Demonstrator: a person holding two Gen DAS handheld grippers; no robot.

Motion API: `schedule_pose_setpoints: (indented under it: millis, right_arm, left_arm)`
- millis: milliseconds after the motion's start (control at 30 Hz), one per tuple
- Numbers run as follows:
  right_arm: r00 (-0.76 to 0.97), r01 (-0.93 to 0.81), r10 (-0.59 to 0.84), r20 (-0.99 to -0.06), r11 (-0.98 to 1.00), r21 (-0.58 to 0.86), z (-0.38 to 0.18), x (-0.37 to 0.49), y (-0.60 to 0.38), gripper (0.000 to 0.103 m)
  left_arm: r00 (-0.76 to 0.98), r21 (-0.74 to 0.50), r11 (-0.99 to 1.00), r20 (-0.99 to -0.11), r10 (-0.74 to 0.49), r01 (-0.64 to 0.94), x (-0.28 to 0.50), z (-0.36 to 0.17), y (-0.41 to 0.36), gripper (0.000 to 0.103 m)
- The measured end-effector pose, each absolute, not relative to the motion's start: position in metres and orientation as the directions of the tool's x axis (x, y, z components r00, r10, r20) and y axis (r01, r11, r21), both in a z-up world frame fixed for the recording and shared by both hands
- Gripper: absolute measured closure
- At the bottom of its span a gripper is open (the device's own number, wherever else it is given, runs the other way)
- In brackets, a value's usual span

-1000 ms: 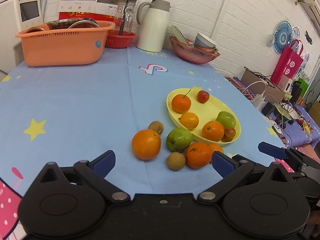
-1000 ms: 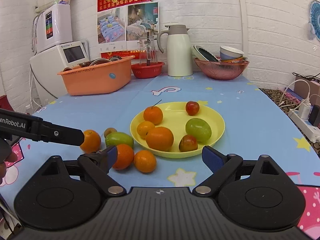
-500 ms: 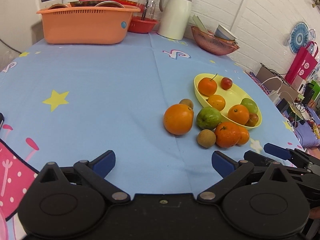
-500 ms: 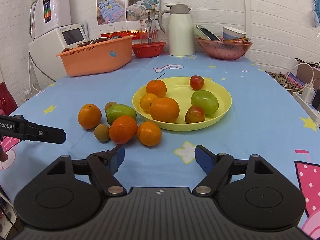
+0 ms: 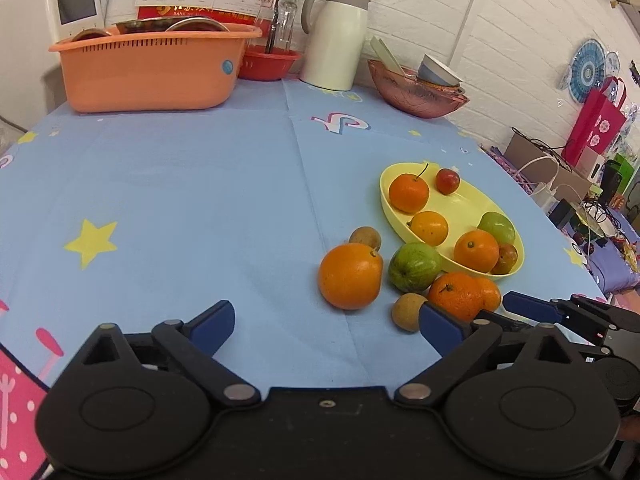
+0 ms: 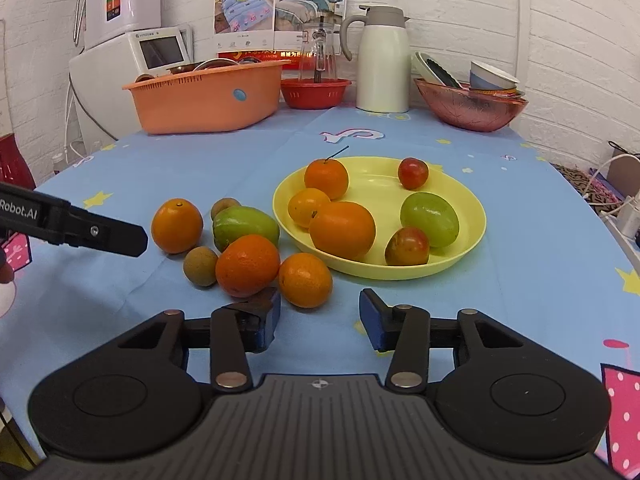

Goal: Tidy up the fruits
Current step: 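Move both open tools back toward the remaining fruits, then grasp an orange with the right tool while the left tool grasps a large orange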

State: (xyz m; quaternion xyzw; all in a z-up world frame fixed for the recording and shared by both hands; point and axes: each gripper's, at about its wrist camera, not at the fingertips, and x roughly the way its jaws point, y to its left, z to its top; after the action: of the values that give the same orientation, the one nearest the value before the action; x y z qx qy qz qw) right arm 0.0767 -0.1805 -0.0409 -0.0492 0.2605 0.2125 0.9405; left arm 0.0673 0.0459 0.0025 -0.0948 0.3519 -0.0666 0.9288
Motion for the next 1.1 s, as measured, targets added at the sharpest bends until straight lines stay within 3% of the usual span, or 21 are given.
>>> schedule_pose_setpoints:
  millis: [200,500,567,1100]
  right_arm:
    - [0.767,-0.453,0.390,-0.510,0.891,0.001,-0.041,0.080,-0.176,0.040]
    - [0.766,-0.449,0.401,-0.502,0.893,0.029,-0.041,0.088,-0.176,0.041]
    - [0.761,-0.454,0.408,-0.504,0.890,0.034,-0.041,0.087,-0.176,0.049]
    - [0.756,-0.451,0.413,-0.507,0.891,0.053,-0.042,0.090,-0.178,0.049]
  left_arm:
    - [0.731,-0.226,0.970,-0.646,-0.221,0.093,0.080,0.001,0.041,0.000]
    - [0.715,-0.251,0.962,-0.652,-0.251,0.109,0.099,-0.001,0.039,0.000]
    - [0.706,-0.260,0.959,-0.658,-0.261,0.112,0.102,-0.002,0.039,0.000]
    - [0.696,-0.257,0.959,-0.667,-0.266,0.120,0.108,-0.006,0.038,0.000]
